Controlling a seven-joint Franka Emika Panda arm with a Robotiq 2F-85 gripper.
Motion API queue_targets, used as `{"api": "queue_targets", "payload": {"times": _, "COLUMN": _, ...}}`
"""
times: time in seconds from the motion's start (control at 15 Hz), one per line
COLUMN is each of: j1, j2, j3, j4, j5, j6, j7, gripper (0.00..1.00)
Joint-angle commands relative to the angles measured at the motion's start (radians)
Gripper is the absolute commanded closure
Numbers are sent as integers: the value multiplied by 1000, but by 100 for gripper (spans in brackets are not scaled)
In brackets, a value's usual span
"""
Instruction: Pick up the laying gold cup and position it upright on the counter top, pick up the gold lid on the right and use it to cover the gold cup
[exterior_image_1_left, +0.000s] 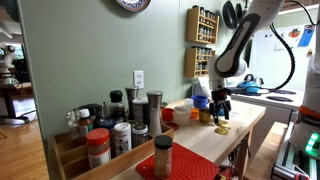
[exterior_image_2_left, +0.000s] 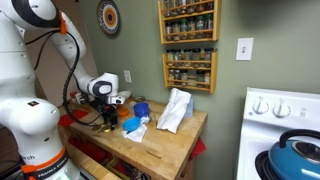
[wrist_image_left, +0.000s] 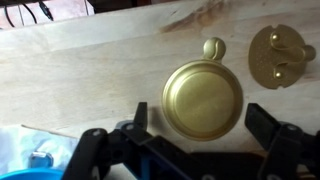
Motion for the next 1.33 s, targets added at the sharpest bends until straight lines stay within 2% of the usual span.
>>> {"api": "queue_targets", "payload": {"times": 0.0, "j1": 6, "j2": 21, "j3": -2, "j4": -3, "j5": -47, "j6": 25, "j7": 59, "gripper": 0}}
{"api": "queue_targets", "payload": {"times": 0.33, "j1": 4, "j2": 24, "j3": 1, "j4": -3, "j5": -27, "j6": 12, "j7": 43, "gripper": 1}}
{"api": "queue_targets", "payload": {"times": 0.47, "j1": 5, "j2": 30, "j3": 2, "j4": -2, "j5": -23, "j6": 12, "j7": 40, "gripper": 7}}
{"api": "queue_targets", "payload": {"times": 0.53, "j1": 4, "j2": 30, "j3": 2, "j4": -3, "j5": -21, "j6": 12, "j7": 39, "gripper": 13}}
{"api": "queue_targets", "payload": {"times": 0.6, "j1": 3, "j2": 24, "j3": 1, "j4": -10, "j5": -20, "j6": 14, "j7": 37, "gripper": 13}}
{"api": "queue_targets", "payload": {"times": 0.73, "j1": 1, "j2": 19, "j3": -1, "j4": -11, "j5": -16, "j6": 9, "j7": 31, "gripper": 24}}
{"api": "queue_targets", "payload": {"times": 0.87, "j1": -2, "j2": 15, "j3": 0, "j4": -11, "j5": -3, "j6": 3, "j7": 17, "gripper": 29}}
{"api": "queue_targets", "payload": {"times": 1.27, "j1": -7, "j2": 5, "j3": -4, "j4": -8, "j5": -3, "j6": -10, "j7": 13, "gripper": 29}}
